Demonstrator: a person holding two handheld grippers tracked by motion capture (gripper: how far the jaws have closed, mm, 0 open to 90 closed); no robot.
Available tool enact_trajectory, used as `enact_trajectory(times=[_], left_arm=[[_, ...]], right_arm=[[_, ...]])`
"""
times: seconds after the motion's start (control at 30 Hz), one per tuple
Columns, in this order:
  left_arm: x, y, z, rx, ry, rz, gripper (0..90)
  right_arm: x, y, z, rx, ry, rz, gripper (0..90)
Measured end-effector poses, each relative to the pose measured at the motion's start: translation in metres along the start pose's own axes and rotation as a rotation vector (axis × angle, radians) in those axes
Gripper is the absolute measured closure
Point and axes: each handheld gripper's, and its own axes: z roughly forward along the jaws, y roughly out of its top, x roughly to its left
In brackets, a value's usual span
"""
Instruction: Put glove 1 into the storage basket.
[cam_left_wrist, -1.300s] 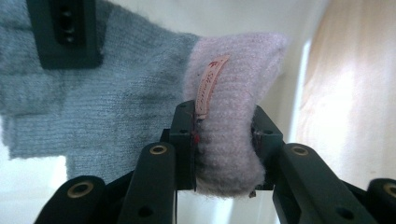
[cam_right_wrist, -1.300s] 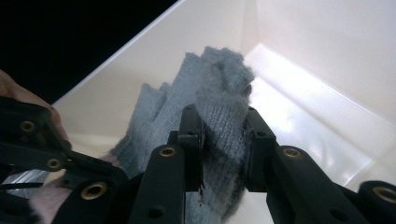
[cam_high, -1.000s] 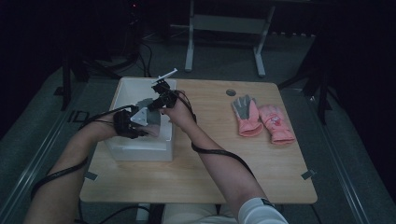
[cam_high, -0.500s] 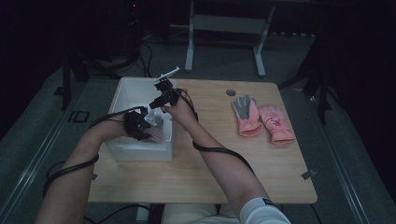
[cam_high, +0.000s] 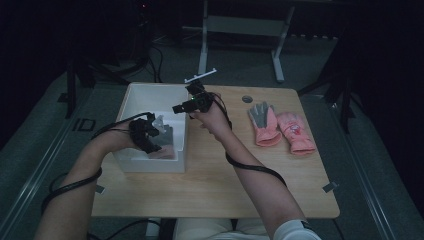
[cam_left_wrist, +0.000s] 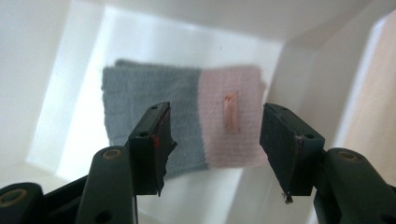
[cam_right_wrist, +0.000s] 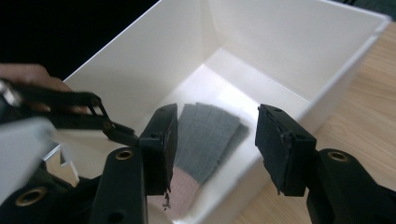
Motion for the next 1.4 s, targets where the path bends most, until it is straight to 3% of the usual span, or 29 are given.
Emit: enact_trajectory(times=[0.33, 0.57, 0.8, 1.07, 1.2, 1.4], left_arm=[[-0.001, 0.023, -0.024, -0.084, -0.008, -0.050, 44.1], [-0.001, 0.049, -0.038, -0.169, 0.003, -0.076, 44.2], [-0.011, 0.083, -0.047, -0.254, -0.033, -0.086, 44.5], [-0.034, 0.119, -0.036, -0.266, -0.051, -0.098, 44.5], [-0.046, 0.133, -0.028, -0.275, -0.042, -0.148, 45.7], [-0.077, 0.150, -0.005, -0.257, -0.016, -0.157, 47.5]], right_arm=[[-0.015, -0.034, -0.045, -0.038, -0.021, -0.011, 48.9], [-0.033, -0.056, -0.070, -0.058, -0.040, -0.016, 49.7], [-0.054, -0.075, -0.093, -0.077, -0.069, -0.024, 50.7], [-0.077, -0.097, -0.118, -0.089, -0.108, -0.043, 52.9], [-0.088, -0.110, -0.127, -0.099, -0.124, -0.047, 53.9], [-0.104, -0.126, -0.138, -0.108, -0.148, -0.054, 55.1]])
